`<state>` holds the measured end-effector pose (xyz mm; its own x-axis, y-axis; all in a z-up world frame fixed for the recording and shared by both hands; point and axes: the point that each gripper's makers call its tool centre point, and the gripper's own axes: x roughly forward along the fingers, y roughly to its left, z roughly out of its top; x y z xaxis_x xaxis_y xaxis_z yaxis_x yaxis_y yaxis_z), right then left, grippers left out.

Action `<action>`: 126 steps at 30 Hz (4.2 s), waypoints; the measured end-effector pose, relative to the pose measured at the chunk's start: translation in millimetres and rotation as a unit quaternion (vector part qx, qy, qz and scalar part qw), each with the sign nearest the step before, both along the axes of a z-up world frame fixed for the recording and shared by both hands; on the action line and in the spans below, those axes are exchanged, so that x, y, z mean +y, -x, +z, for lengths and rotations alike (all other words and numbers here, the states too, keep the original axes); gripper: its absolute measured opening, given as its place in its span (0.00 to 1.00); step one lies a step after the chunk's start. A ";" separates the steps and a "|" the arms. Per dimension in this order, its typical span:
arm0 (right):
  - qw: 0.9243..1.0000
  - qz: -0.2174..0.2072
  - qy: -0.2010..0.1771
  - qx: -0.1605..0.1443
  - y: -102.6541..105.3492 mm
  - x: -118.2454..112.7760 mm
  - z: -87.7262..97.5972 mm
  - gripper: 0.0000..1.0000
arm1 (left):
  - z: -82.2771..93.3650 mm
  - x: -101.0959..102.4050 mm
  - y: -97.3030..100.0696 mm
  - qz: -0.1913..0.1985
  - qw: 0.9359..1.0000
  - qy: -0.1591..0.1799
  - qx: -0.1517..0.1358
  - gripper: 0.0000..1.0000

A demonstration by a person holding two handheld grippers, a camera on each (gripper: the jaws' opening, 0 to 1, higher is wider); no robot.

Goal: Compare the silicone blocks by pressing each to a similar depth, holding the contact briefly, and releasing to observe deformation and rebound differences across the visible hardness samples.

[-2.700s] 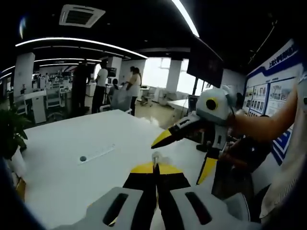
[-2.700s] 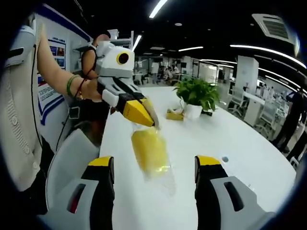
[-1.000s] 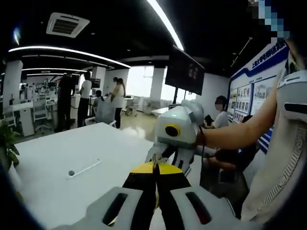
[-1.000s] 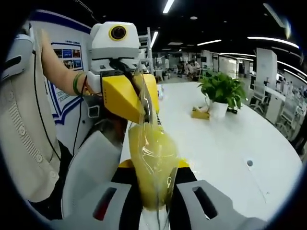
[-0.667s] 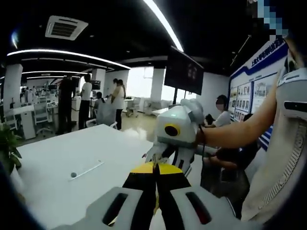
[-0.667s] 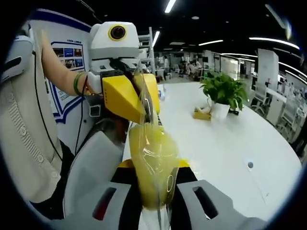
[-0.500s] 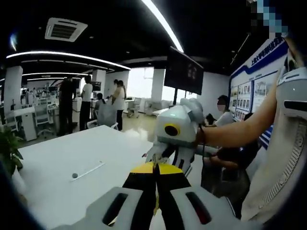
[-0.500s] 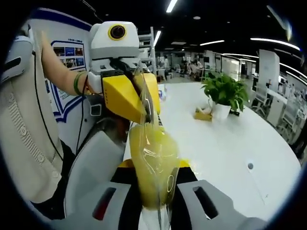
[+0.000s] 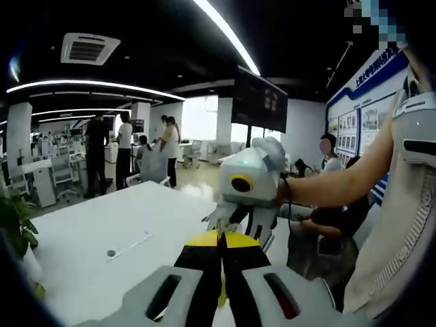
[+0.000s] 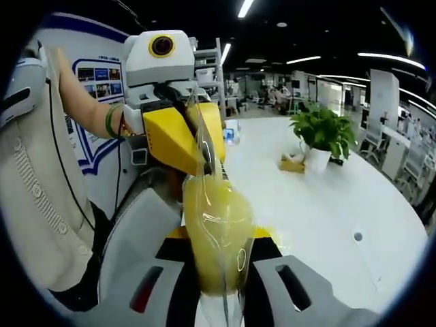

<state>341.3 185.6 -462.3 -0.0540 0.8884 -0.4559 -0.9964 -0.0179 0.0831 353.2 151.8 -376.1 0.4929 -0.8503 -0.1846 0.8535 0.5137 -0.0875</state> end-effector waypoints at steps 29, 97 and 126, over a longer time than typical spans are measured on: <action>0.999 0.014 0.006 -0.037 6.1 -0.7 1.2 0.20 | 0.7 -0.7 4.6 0.007 1.000 -0.004 -0.002 0.00; 0.992 -0.092 -0.033 -0.085 -28.6 -38.8 -30.3 0.64 | -53.9 -5.0 -27.2 0.053 0.991 0.059 0.109 0.00; 0.891 -0.412 -0.133 0.138 0.0 -163.0 -120.9 0.73 | -220.0 -62.3 -88.8 0.088 0.946 0.146 0.277 0.00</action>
<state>341.2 22.6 -583.2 0.5888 0.7530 -0.2937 -0.6227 0.6543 0.4290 441.9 89.5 -596.2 0.5283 -0.8184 -0.2261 0.5384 0.5288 -0.6561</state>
